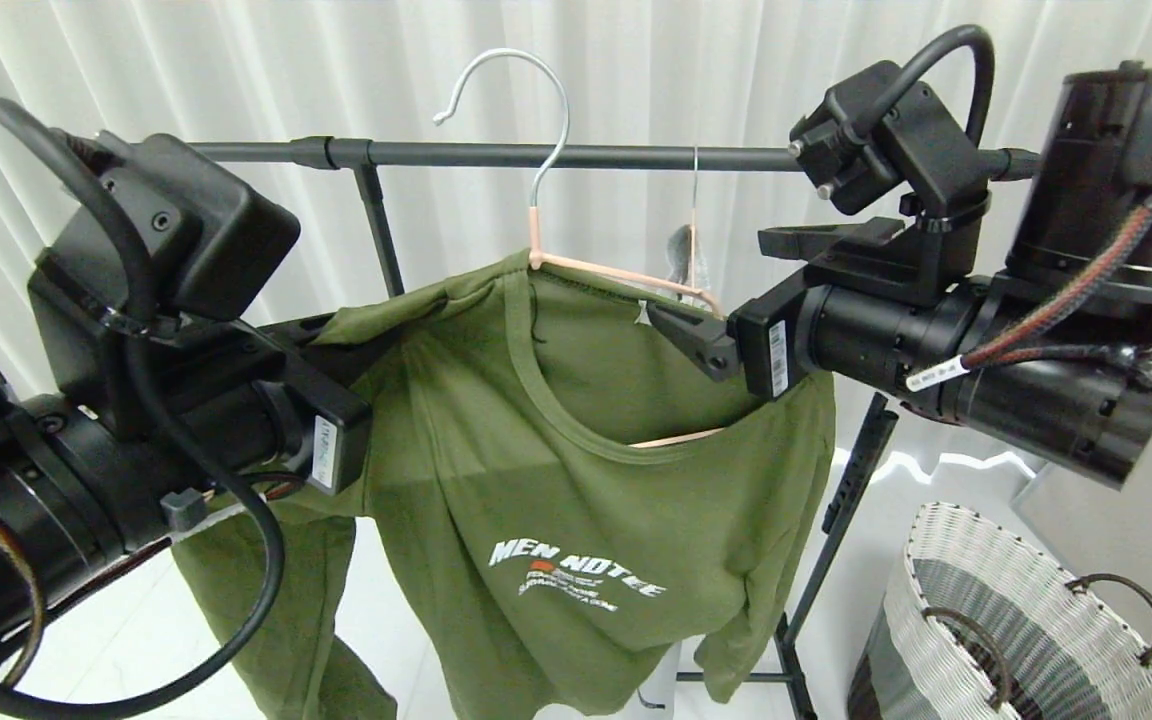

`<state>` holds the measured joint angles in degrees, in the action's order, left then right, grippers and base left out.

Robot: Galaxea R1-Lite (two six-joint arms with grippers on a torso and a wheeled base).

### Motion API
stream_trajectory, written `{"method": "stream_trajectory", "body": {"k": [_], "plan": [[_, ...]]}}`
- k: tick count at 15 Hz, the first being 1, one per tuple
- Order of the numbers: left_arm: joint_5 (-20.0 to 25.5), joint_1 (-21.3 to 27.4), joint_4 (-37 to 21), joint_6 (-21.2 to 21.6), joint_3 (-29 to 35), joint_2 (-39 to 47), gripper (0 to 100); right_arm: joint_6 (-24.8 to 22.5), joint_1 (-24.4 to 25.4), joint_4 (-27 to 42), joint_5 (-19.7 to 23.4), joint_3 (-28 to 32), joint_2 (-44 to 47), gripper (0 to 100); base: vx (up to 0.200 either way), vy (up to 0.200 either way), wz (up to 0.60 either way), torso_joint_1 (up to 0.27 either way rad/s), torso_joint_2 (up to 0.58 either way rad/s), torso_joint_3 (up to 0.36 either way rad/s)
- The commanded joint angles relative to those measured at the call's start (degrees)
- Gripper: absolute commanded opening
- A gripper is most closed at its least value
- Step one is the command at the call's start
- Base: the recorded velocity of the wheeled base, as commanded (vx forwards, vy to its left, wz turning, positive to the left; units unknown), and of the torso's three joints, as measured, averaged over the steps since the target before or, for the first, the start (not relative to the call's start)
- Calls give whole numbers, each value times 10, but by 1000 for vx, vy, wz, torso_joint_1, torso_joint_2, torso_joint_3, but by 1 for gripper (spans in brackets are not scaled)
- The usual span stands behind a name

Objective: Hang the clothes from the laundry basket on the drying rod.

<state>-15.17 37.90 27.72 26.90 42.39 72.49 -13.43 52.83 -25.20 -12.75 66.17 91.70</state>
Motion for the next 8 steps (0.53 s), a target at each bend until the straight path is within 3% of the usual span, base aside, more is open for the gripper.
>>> {"method": "stream_trajectory", "body": {"k": [1,5,8], "plan": [[0,1,1,0,-1,-1,0,-1,-5,0,-1,12,15,100,0,0,0,0,0,0],[0,2,1,1,-1,0,0,-2,-14,-1,-1,10,12,100,0,0,0,0,0,0],[2,25,1,-2,-1,-2,0,-30,-25,-2,-1,8,23,100,0,0,0,0,0,0]]}}
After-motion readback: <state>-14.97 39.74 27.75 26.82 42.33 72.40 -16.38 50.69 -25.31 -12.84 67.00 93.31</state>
